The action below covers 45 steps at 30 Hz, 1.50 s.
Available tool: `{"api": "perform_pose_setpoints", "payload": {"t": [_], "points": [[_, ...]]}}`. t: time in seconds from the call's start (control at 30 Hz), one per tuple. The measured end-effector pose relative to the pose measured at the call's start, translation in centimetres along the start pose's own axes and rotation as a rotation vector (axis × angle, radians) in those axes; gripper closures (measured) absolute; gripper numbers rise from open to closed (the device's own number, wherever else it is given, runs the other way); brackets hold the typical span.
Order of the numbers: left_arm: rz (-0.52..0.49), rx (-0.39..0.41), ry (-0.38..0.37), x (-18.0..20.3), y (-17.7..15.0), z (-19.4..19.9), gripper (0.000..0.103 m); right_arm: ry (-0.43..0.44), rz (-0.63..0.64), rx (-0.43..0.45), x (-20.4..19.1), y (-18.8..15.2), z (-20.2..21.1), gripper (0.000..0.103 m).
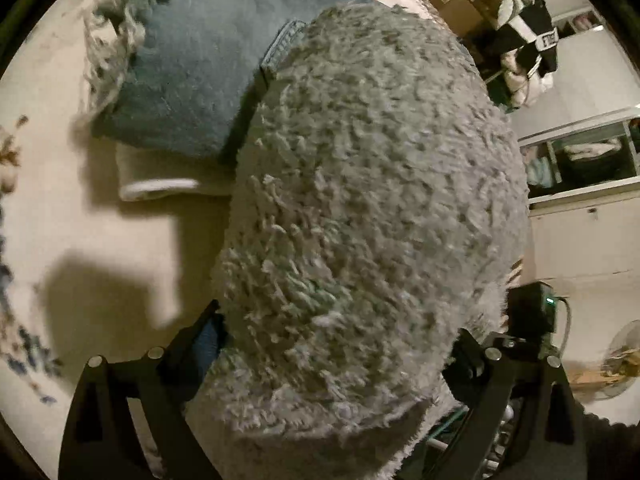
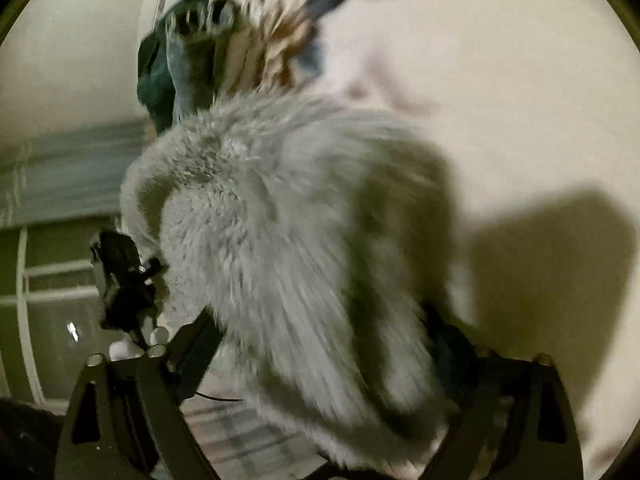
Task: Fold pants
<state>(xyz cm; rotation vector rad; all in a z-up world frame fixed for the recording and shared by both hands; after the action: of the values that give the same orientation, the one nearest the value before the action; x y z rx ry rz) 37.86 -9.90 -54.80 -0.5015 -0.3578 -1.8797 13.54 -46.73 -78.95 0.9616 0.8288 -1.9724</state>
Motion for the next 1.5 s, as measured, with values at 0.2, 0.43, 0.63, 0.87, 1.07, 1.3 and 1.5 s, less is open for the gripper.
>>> {"api": "perform_pose_setpoints", "payload": {"t": [0.2,0.43,0.63,0.87,1.07,1.3,1.5], "points": [[-0.008,0.032,-0.072,-0.4,0.3,-0.3,0.008,0.009,0.026,-0.057,-0.9,1.3,-0.6,0.000],[0.014,0.096,-0.122,-1.2,-1.6,1.4,0.015,0.039,0.048,-0.023,-0.9,1.3,1.1,0.000],[0.039,0.123,-0.135,-2.0,-2.8,1.3,0.015,-0.037,0.062,-0.010,-1.6,1.9,-0.7,0.000],[0.116,0.150,-0.142,-3.2,-6.5,3.7,0.025,-0.080,0.123,0.011,-3.8,0.9,1.1,0.047],[0.282,0.190,-0.127,-7.1,-12.0,5.9,0.025,-0.082,0.191,-0.060,-6.0,1.2,2.0,0.047],[0.276,0.251,-0.107,-7.9,-12.3,7.7,0.025,-0.223,0.162,-0.120,-6.0,3.2,3.4,0.024],[0.086,0.213,-0.027,-4.9,-8.3,6.3,0.013,-0.133,0.091,-0.063,-1.7,2.6,6.4,0.001]]}}
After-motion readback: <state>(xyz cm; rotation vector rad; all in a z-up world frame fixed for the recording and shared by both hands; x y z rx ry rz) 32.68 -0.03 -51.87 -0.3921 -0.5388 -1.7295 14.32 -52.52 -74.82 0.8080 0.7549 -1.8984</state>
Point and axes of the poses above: each gripper's, at about its wrist camera, not at the fingertips, and z roughly against the way its jaws point, x to its right, y to its top, the point moved 5 cm from there along -z, roughly the way its jaws point, and after that the axes turned 4 degrees about -x, right-handed, at the moved point
